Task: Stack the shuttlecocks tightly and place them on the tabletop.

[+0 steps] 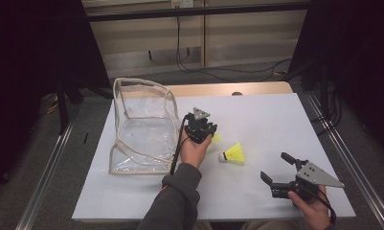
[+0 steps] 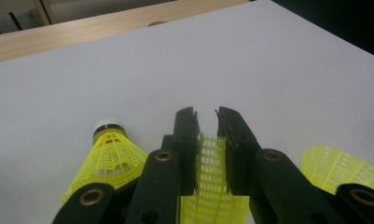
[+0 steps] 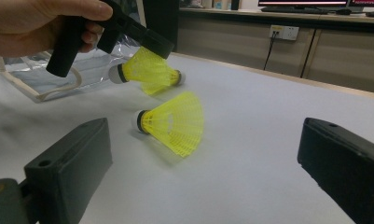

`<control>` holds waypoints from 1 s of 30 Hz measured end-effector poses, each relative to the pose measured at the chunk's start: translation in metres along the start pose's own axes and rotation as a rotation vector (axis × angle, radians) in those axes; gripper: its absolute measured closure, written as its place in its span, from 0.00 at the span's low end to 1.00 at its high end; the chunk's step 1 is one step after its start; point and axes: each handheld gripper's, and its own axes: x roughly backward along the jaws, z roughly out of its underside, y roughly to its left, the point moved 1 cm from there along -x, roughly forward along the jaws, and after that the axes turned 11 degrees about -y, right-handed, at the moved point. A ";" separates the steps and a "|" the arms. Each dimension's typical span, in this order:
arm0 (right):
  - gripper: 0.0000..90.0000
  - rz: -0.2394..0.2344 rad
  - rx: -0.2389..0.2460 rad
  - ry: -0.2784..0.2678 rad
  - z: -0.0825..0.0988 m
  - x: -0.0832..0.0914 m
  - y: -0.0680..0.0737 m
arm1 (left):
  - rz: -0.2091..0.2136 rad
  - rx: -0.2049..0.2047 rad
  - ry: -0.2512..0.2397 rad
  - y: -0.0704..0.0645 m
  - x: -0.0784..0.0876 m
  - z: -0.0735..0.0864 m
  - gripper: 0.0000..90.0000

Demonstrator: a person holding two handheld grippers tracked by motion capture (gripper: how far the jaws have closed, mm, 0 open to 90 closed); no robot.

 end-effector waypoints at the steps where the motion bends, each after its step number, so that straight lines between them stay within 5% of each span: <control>1: 0.03 0.000 -0.001 0.001 0.000 0.000 0.000 | 0.002 -0.001 0.005 0.001 0.000 0.000 0.86; 14: 0.03 0.000 0.002 0.002 0.000 0.000 0.000 | 0.003 -0.034 -0.004 0.004 -0.006 0.003 0.85; 30: 0.03 0.000 0.002 0.001 0.000 0.000 -0.001 | 0.012 -0.083 0.058 -0.001 -0.003 0.008 0.76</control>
